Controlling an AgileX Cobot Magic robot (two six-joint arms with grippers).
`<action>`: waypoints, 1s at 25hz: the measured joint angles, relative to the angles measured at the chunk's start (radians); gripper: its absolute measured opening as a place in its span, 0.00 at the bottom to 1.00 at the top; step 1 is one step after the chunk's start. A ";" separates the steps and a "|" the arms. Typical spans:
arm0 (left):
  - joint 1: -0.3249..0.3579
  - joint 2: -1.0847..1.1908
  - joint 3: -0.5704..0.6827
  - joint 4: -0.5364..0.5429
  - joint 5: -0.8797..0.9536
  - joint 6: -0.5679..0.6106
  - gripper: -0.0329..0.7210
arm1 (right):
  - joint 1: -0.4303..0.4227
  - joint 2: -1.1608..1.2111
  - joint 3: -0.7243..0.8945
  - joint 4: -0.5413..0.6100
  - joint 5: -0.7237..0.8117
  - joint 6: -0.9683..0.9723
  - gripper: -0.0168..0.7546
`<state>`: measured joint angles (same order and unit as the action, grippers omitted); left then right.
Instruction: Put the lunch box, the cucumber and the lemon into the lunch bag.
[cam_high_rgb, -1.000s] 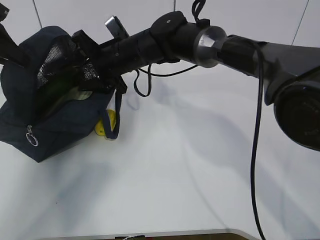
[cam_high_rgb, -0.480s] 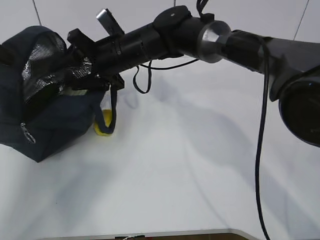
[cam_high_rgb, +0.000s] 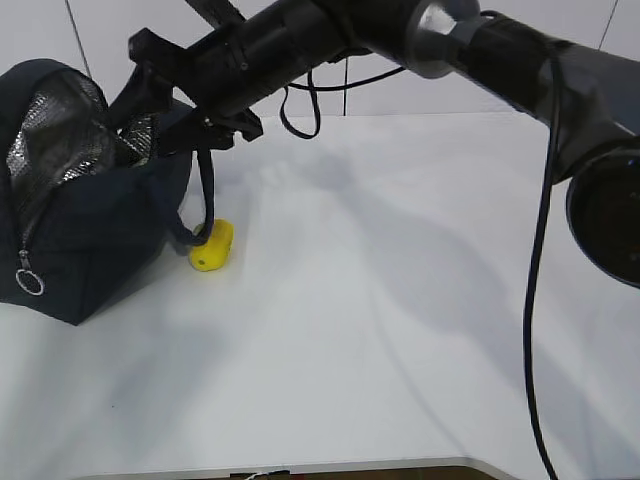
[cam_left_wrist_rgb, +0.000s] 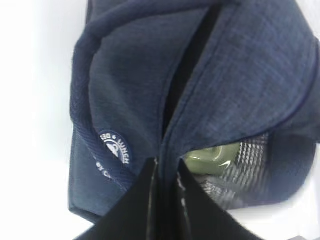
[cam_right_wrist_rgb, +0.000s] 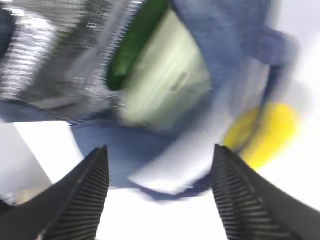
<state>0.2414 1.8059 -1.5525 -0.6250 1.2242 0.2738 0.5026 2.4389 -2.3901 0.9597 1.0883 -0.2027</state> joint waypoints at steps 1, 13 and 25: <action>0.008 0.000 0.000 0.000 0.000 -0.002 0.04 | 0.000 0.000 -0.012 -0.045 0.018 0.021 0.69; 0.090 0.000 0.000 0.034 0.000 -0.006 0.04 | -0.004 -0.001 -0.121 -0.346 0.151 0.141 0.69; 0.092 0.000 0.000 0.088 0.000 -0.021 0.04 | 0.010 -0.002 -0.212 -0.547 0.160 0.203 0.69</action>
<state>0.3338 1.8059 -1.5525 -0.5373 1.2242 0.2528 0.5122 2.4366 -2.6024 0.4125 1.2484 0.0000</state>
